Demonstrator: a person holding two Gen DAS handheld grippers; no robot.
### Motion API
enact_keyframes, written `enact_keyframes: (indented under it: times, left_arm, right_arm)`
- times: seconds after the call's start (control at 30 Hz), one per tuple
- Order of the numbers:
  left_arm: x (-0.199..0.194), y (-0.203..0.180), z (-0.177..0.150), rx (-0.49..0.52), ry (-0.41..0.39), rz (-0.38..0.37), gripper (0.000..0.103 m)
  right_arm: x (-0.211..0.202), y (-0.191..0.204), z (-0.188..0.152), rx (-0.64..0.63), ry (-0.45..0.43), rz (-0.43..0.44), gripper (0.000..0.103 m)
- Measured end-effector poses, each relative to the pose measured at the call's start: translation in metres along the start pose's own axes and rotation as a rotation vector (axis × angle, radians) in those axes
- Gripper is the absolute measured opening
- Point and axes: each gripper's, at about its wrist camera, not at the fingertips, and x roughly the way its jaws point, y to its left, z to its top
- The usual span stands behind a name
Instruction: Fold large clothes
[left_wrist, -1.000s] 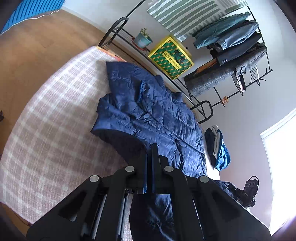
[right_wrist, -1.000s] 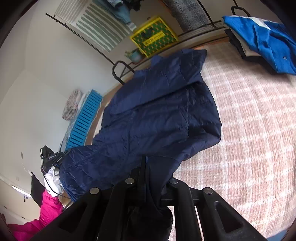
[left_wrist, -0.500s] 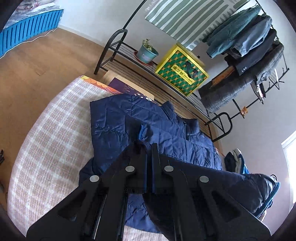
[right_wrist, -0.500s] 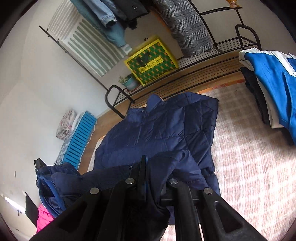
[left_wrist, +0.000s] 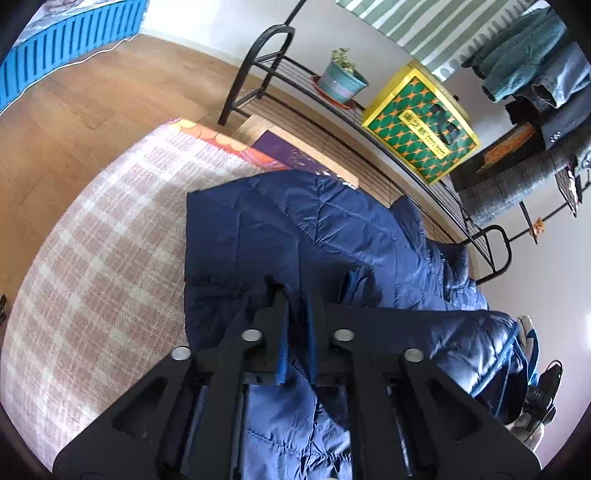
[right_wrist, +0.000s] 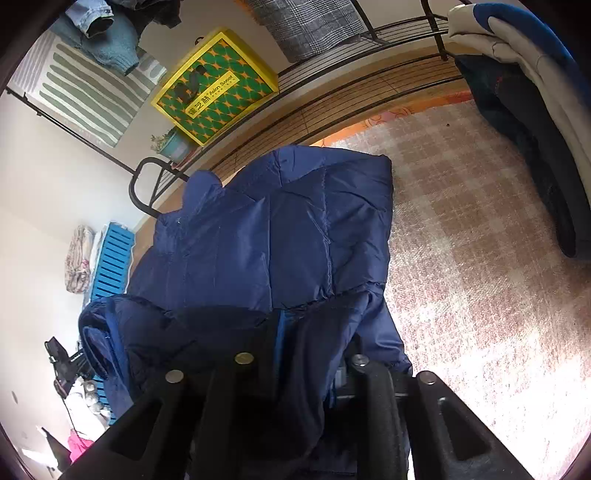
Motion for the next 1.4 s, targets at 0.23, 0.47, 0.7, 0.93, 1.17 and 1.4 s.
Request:
enact_keyframes:
  times: [0.23, 0.47, 0.7, 0.93, 1.17, 1.4]
  left_arm:
    - [-0.044, 0.024, 0.025, -0.002, -0.135, -0.039, 0.049]
    - [-0.013, -0.004, 0.020, 0.259, -0.013, 0.054, 0.050]
    - [0.037, -0.015, 0.014, 0.290, 0.075, 0.140, 0.051]
    - [0.058, -0.035, -0.004, 0.415, 0.069, 0.256, 0.003]
    - [0.040, -0.044, -0.006, 0.455, -0.029, 0.284, 0.000]
    - [0.013, -0.067, 0.019, 0.522, -0.184, 0.346, 0.000]
  right_arm:
    - [-0.056, -0.019, 0.004, -0.096, -0.166, 0.047, 0.067]
    - [-0.025, -0.008, -0.003, -0.327, -0.120, -0.178, 0.069]
    - [0.015, 0.012, -0.001, -0.412, -0.041, -0.205, 0.066]
    - [0.022, 0.023, 0.003, -0.443, -0.022, -0.282, 0.014]
    - [0.005, 0.045, -0.004, -0.535, -0.081, -0.386, 0.000]
    - [-0.021, 0.069, 0.016, -0.538, -0.246, -0.390, 0.000]
